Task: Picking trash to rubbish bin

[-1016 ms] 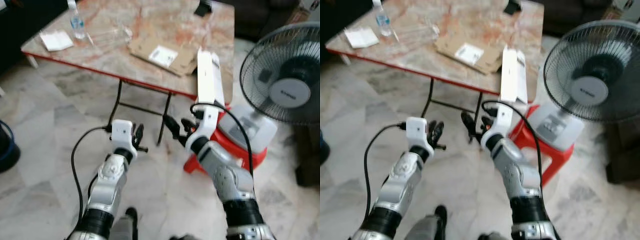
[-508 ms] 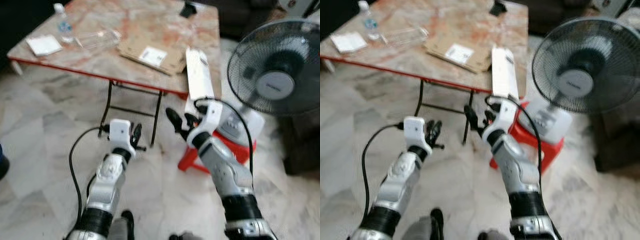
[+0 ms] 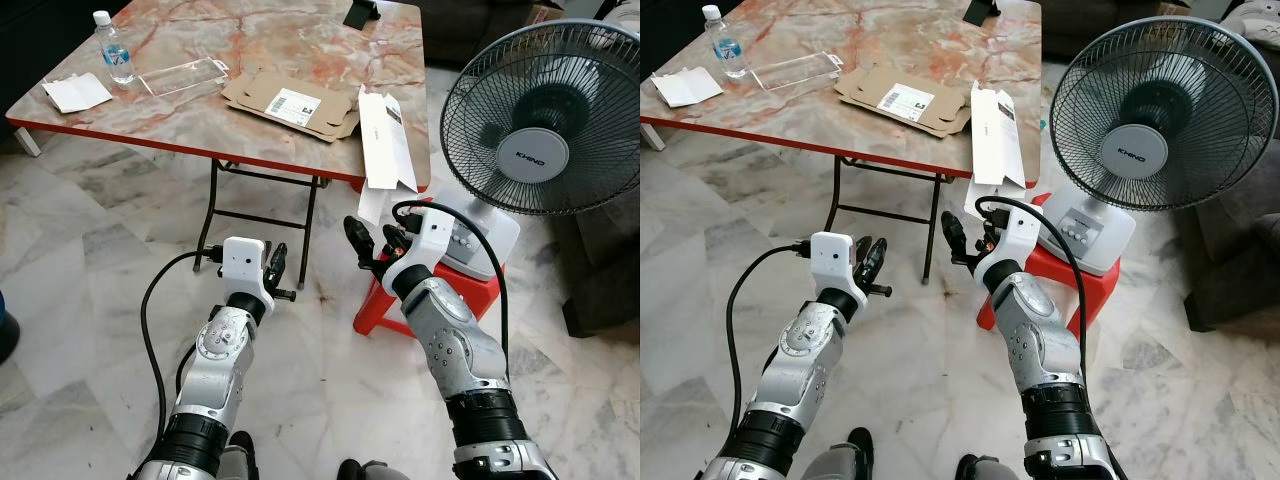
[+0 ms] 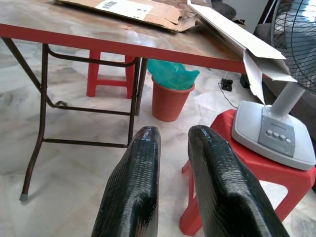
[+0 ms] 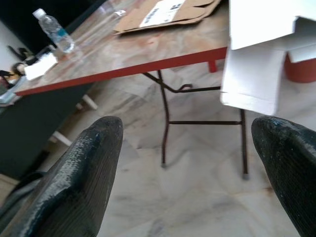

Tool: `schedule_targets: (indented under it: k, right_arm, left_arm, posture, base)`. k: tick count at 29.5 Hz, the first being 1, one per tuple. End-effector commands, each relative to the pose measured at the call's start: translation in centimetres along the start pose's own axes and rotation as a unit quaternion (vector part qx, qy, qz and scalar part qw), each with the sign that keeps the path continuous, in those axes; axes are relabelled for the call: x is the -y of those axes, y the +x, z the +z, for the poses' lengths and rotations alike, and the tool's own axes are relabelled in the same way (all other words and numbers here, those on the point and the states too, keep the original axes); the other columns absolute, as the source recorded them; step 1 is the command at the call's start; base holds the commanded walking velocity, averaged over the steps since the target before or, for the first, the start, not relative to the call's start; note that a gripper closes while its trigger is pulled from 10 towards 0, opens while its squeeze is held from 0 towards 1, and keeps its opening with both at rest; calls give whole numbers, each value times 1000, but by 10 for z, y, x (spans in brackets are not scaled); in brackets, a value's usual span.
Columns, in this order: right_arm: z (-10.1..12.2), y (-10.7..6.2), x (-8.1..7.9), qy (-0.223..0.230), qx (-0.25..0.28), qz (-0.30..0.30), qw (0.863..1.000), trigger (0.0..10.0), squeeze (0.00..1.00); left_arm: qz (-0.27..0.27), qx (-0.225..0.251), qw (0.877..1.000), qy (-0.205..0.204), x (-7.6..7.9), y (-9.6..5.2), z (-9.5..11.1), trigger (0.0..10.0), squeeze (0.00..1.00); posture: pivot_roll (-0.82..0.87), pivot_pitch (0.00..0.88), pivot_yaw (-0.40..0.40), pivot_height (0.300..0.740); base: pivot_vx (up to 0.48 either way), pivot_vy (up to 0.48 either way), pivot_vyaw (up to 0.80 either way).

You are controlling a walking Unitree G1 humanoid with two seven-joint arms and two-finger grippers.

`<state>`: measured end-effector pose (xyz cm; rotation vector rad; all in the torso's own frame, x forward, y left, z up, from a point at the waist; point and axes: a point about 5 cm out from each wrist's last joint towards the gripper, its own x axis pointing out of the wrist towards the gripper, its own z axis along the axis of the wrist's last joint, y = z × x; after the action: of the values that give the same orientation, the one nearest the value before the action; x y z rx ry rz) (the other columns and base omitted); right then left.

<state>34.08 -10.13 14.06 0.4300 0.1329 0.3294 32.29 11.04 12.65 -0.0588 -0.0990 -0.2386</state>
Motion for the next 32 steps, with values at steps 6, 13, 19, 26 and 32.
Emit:
schedule_targets:
  k: [6, 13, 19, 26, 32]
  right_arm:
    - [2, 1, 6, -18, 12, -20, 1000, 10000, 0]
    - [4, 2, 0, -30, 23, -7, 999, 10000, 0]
    - [3, 3, -1, -33, 24, -2, 999, 10000, 0]
    - [3, 3, -6, -33, 26, 12, 999, 10000, 0]
    - [3, 3, -7, -32, 29, 16, 999, 10000, 0]
  left_arm:
    - [2, 0, 1000, 23, 0, -1, -1, 10000, 0]
    - [7, 6, 1000, 28, -1, 0, 1, 10000, 0]
    - [8, 7, 999, 30, -1, 0, 1, 10000, 0]
    - [8, 8, 999, 31, -1, 0, 1, 10000, 0]
    - [7, 9, 999, 30, 0, 0, 1, 10000, 0]
  posture:
    - [19, 208, -126, 740]
    - [20, 213, -127, 740]
    - [20, 214, -127, 740]
    - [20, 212, -126, 740]
    - [20, 212, -129, 740]
  base:
    - [45, 0, -133]
    - [398, 0, -434]
    - [480, 0, 0]
    - [480, 0, -598]
    - [480, 0, -133]
